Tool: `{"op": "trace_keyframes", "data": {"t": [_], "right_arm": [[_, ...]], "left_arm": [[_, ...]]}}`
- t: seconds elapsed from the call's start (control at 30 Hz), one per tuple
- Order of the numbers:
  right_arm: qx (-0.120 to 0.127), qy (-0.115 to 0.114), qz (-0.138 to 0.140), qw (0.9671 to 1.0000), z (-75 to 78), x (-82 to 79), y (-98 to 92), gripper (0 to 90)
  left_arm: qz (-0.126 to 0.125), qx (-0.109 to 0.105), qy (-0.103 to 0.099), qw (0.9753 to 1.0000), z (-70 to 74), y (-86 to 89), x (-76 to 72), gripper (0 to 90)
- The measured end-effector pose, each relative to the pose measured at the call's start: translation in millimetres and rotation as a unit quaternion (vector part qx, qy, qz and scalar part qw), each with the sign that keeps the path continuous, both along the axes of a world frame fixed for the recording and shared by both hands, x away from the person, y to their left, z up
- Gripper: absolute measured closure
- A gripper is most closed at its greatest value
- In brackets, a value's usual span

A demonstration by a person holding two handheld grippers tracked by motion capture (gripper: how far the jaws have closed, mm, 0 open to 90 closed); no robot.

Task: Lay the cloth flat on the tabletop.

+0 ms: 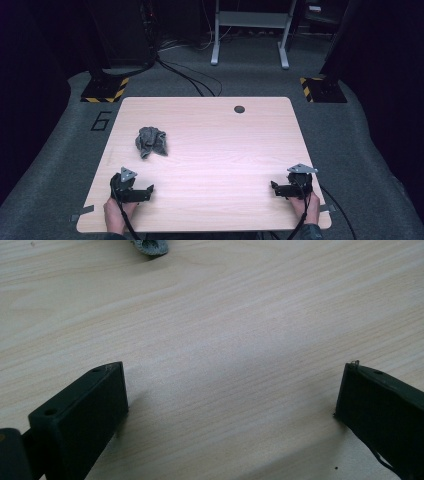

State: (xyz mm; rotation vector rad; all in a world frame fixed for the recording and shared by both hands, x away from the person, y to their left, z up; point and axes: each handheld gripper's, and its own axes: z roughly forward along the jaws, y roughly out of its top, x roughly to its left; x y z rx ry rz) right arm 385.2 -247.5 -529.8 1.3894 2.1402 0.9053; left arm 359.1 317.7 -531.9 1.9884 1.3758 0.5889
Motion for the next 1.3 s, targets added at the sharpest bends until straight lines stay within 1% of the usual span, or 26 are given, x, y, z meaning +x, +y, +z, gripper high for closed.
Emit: {"op": "trace_keyframes", "data": {"t": [0.27,0.5,0.6,0.63,0.67,0.73,0.77,0.83,0.9,0.93,0.97,1.0,1.03,1.1,1.2,1.23,1.27,1.3], "right_arm": [[0.000,0.000,0.001,1.0000,0.0,0.1,-0.1,0.8],[0.000,0.000,0.001,1.0000,0.0,0.2,-0.1,0.8],[0.000,0.000,0.001,1.0000,0.0,0.2,-0.1,0.8],[0.000,0.000,0.001,1.0000,0.0,0.2,-0.1,0.8],[0.000,0.000,0.002,1.0000,0.0,0.3,-0.2,0.9],[0.000,0.000,0.002,1.0000,0.0,0.3,-0.2,0.9],[0.000,-0.001,0.002,1.0000,0.1,0.2,-0.1,1.1],[0.000,-0.001,0.002,1.0000,0.1,0.2,-0.2,1.2],[0.000,-0.001,0.002,1.0000,0.1,0.2,-0.1,1.3],[0.000,-0.001,0.002,1.0000,0.1,0.2,-0.1,1.2],[0.000,-0.001,0.002,1.0000,0.1,0.2,-0.1,1.2],[0.000,-0.001,0.002,1.0000,0.1,0.1,-0.1,1.2],[0.000,-0.001,0.002,1.0000,0.1,0.1,-0.1,1.2],[0.000,-0.001,0.002,1.0000,0.1,0.2,-0.1,1.3],[0.000,-0.001,0.002,1.0000,0.0,0.2,-0.1,1.3],[0.000,-0.001,0.002,1.0000,0.0,0.2,-0.1,1.3],[0.000,-0.001,0.002,1.0000,0.0,0.2,-0.1,1.3],[0.000,-0.001,0.002,1.0000,0.0,0.2,-0.1,1.3]], "left_arm": [[0.006,0.000,-0.002,1.0000,-0.2,0.3,0.2,0.1],[0.002,0.000,-0.001,1.0000,-0.1,1.5,0.1,0.0],[-0.001,-0.008,0.000,1.0000,0.4,3.1,0.8,0.0],[-0.003,-0.008,0.003,1.0000,1.1,4.2,1.1,0.0],[-0.003,-0.016,0.006,0.9998,2.1,6.4,2.9,0.1],[-0.002,-0.020,0.007,0.9998,2.5,7.3,4.5,0.1],[-0.003,-0.021,0.015,0.9997,4.2,8.5,6.5,0.1],[-0.005,-0.025,0.015,0.9996,4.9,9.3,8.5,0.1],[-0.005,-0.026,0.014,0.9996,6.9,9.5,10.5,0.1],[-0.006,-0.023,0.012,0.9996,10.9,10.2,13.0,0.1],[-0.006,-0.023,0.012,0.9996,10.9,10.2,13.0,0.0],[-0.012,-0.026,0.014,0.9995,15.9,11.8,17.1,0.0],[-0.012,-0.026,0.014,0.9995,15.9,11.8,17.1,0.0],[-0.012,-0.030,0.012,0.9994,20.1,12.1,21.6,0.0],[-0.016,-0.026,0.007,0.9995,30.9,11.7,30.3,0.0],[-0.016,-0.026,0.007,0.9995,30.9,11.7,30.3,0.0],[-0.020,-0.024,0.009,0.9995,34.8,11.9,33.8,0.0],[-0.019,-0.023,0.003,0.9995,37.0,11.4,36.8,0.1]]}}
